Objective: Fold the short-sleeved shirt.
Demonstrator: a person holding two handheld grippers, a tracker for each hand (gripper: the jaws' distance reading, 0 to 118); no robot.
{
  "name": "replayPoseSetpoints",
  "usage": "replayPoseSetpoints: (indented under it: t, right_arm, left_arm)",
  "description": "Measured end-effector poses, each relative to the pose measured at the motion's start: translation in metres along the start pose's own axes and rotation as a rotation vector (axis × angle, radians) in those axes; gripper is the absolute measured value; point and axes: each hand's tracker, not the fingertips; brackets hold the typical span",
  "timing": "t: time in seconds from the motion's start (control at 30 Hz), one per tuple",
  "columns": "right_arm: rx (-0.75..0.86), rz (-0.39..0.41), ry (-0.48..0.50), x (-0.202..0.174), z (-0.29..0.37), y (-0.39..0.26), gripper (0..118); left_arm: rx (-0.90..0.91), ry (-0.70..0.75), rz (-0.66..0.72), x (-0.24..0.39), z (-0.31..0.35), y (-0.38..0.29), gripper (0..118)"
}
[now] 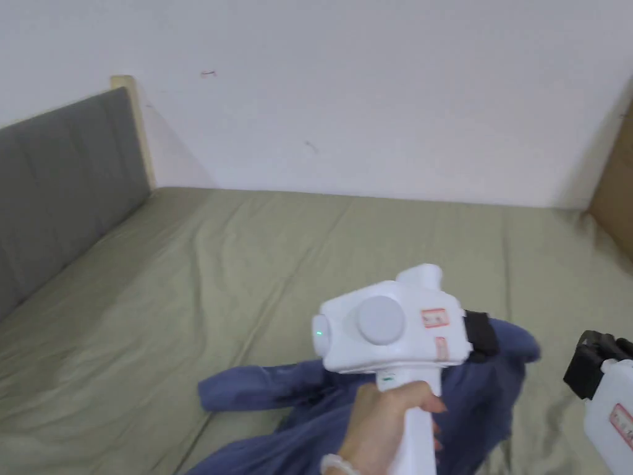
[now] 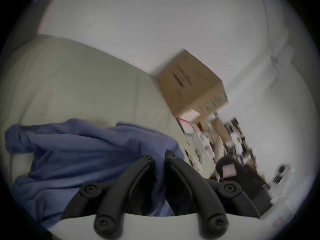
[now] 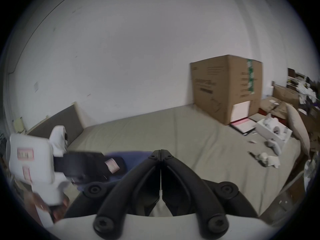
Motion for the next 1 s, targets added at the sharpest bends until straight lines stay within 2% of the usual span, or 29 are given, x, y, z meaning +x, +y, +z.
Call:
replayPoseSetpoints:
  t: [0.13, 0.2, 0.3, 0.33, 0.4, 0.43, 0.47, 0.57, 0.6, 0.63, 0.67, 0.7, 0.9, 1.0]
  right_arm:
    - [-0.015, -0.019, -0.128, 0.049, 0.006, 0.002, 1]
    - [-0.035, -0.061, -0.141, 0.067, 0.010, -0.002, 1]
    - [-0.060, -0.063, -0.174, 0.085, 0.010, -0.008, 1]
    - [-0.062, -0.051, -0.183, 0.087, 0.009, -0.010, 1]
    - [-0.072, -0.041, -0.191, 0.089, 0.007, -0.011, 1]
    - [-0.075, -0.041, -0.188, 0.088, 0.006, -0.011, 1]
    - [-0.079, -0.045, -0.180, 0.087, 0.005, -0.011, 1]
    - [-0.089, -0.043, -0.155, 0.074, 0.000, -0.012, 1]
    - [-0.098, -0.036, -0.147, 0.070, -0.001, -0.013, 1]
    - [-0.102, -0.027, -0.136, 0.064, -0.002, -0.015, 1]
    - [-0.108, -0.017, -0.123, 0.059, -0.003, -0.018, 1]
    - [-0.119, -0.010, -0.109, 0.055, -0.005, -0.020, 1]
    - [-0.195, 0.028, -0.023, 0.021, -0.019, -0.043, 1]
    - [-0.218, 0.059, 0.020, 0.001, -0.027, -0.048, 1]
  left_arm:
    - [-0.143, 0.070, -0.111, 0.035, -0.065, -0.044, 8]
    - [-0.184, 0.096, -0.118, 0.037, -0.085, -0.065, 8]
    - [-0.255, 0.117, -0.106, 0.027, -0.101, -0.082, 15]
    - [-0.265, 0.131, -0.111, 0.024, -0.103, -0.084, 23]
    - [-0.257, 0.163, -0.115, 0.016, -0.098, -0.082, 85]
    - [-0.244, 0.199, -0.125, 0.013, -0.093, -0.079, 110]
    - [-0.205, 0.212, -0.136, 0.011, -0.084, -0.074, 118]
    - [-0.170, 0.246, -0.138, 0.001, -0.060, -0.054, 111]
    - [-0.153, 0.257, -0.132, -0.004, -0.051, -0.051, 103]
    - [-0.106, 0.276, -0.103, -0.011, -0.036, -0.049, 83]
    - [-0.092, 0.292, -0.083, -0.019, -0.026, -0.049, 39]
    - [-0.098, 0.313, -0.076, -0.028, -0.018, -0.051, 2]
    - [-0.135, 0.523, 0.045, -0.104, 0.038, -0.096, 0]
    - [-0.095, 0.660, 0.031, -0.125, 0.072, -0.098, 0]
